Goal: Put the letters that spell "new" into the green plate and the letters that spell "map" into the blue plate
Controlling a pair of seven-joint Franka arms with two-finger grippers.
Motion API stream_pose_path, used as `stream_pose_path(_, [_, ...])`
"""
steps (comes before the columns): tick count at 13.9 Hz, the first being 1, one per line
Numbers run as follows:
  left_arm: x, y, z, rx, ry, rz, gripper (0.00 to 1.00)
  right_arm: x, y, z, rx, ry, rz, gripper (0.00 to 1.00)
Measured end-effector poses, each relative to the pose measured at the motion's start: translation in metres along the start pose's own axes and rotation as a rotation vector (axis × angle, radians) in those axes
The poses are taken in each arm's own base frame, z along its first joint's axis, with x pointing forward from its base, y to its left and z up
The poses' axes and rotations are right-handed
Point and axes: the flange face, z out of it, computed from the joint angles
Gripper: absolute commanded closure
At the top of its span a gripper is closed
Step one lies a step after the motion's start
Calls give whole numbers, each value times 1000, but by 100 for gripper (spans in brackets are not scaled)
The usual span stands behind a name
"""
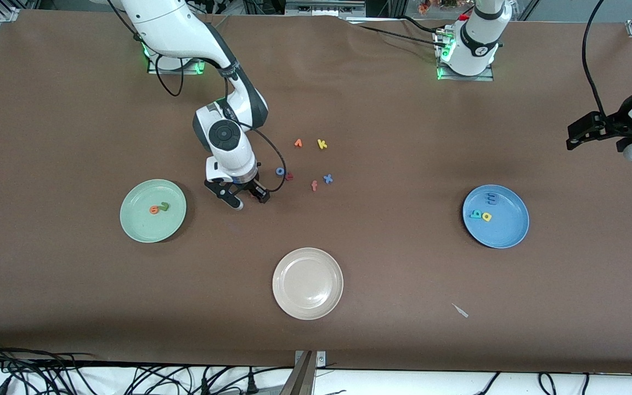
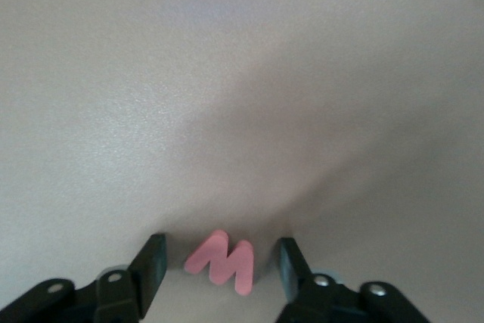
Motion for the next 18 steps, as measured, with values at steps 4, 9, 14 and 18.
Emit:
stream_pose_path(4, [1,0,2,0,-3,1,0,0,0,-1,0,0,0,53])
stream_pose_path(9, [2,2,4,-1,-8,4,0,0,-3,-7,7,1,-1,83])
stream_pose_path(14, [3,2,5,-1,-9,4,0,0,-2,-5,-2,-1,-7,85])
stream_pose_path(18, [3,2,6,-1,-9,5,0,29,-7,-30,-114,-29,-72,84])
